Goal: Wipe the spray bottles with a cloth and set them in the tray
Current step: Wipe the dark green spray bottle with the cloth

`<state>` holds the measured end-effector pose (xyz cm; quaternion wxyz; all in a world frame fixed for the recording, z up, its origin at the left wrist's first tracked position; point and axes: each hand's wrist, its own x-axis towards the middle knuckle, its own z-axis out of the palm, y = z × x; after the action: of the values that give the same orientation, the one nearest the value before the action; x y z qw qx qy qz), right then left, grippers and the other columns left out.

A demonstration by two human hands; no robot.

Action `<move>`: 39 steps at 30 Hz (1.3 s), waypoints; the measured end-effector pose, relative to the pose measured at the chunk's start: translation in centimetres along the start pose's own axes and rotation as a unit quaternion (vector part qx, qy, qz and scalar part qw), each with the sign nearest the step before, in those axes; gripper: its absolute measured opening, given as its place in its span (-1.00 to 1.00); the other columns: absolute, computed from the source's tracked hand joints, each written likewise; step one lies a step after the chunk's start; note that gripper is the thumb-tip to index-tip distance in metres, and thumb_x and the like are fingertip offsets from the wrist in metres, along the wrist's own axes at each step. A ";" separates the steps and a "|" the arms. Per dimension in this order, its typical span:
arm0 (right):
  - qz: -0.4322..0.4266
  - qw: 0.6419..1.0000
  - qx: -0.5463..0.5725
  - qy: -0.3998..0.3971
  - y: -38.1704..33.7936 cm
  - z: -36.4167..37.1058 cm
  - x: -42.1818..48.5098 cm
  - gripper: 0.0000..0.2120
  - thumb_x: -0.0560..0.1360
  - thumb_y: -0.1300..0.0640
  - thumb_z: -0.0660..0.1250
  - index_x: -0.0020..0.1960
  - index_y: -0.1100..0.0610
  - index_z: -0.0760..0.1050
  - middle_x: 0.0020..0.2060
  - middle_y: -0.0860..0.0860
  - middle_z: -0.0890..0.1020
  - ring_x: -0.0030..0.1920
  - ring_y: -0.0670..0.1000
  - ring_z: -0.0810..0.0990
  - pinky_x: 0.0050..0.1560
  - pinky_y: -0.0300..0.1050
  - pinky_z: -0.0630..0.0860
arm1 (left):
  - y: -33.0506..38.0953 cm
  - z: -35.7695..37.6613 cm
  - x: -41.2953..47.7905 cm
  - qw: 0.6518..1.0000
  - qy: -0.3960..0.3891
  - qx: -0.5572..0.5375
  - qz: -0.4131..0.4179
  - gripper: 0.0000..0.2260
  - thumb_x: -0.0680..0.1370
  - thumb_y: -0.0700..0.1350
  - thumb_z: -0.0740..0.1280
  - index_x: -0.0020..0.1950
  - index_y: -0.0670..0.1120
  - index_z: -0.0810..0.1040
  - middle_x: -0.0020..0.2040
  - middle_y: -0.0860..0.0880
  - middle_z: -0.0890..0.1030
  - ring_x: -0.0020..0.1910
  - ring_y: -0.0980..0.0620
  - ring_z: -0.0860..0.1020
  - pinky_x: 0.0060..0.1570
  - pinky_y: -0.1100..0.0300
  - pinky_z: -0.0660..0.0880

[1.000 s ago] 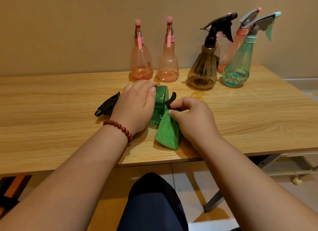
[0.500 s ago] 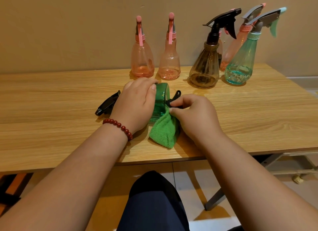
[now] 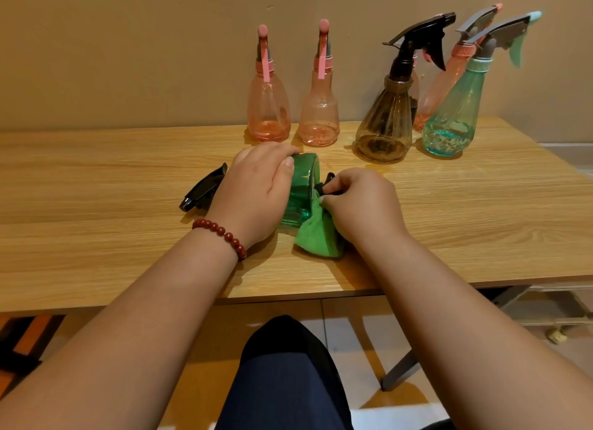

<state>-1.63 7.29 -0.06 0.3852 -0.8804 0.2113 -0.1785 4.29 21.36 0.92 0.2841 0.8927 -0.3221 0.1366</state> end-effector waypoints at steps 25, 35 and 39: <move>-0.097 0.979 0.175 0.022 -1.7 -0.7 2.3 -0.86 0.53 0.19 0.35 -0.02 0.02 0.65 -0.06 -0.12 0.64 0.01 -0.09 0.60 0.06 -0.01 0.59 | -0.2 0.1 0.0 1.000 0.000 -0.013 0.001 -0.55 0.61 0.01 -0.05 0.37 -0.05 0.45 0.33 0.01 0.48 0.35 0.04 0.34 0.28 0.27 0.14; -0.060 0.949 0.308 -0.035 -0.7 -1.4 -0.1 -0.87 0.48 0.16 0.43 -0.01 -0.02 0.65 -0.05 -0.14 0.64 -0.05 -0.14 0.64 -0.01 -0.07 0.64 | -0.3 0.4 0.0 1.000 -0.002 -0.014 -0.012 -0.60 0.65 -0.01 -0.03 0.37 -0.04 0.44 0.34 0.00 0.47 0.37 0.03 0.33 0.29 0.23 0.16; -0.064 0.959 0.277 -0.019 -1.2 -1.2 -0.4 -0.90 0.47 0.11 0.44 -0.06 -0.06 0.60 -0.08 -0.17 0.61 -0.01 -0.14 0.61 0.02 -0.03 0.62 | -0.2 0.2 -0.2 1.000 -0.004 -0.015 -0.008 -0.57 0.62 0.01 -0.05 0.38 -0.05 0.44 0.35 0.00 0.46 0.38 0.02 0.32 0.31 0.21 0.17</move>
<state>-2.30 7.51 1.53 0.6058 -0.7541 0.0892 -0.2374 4.27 21.48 0.53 0.2971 0.8913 -0.3183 0.1264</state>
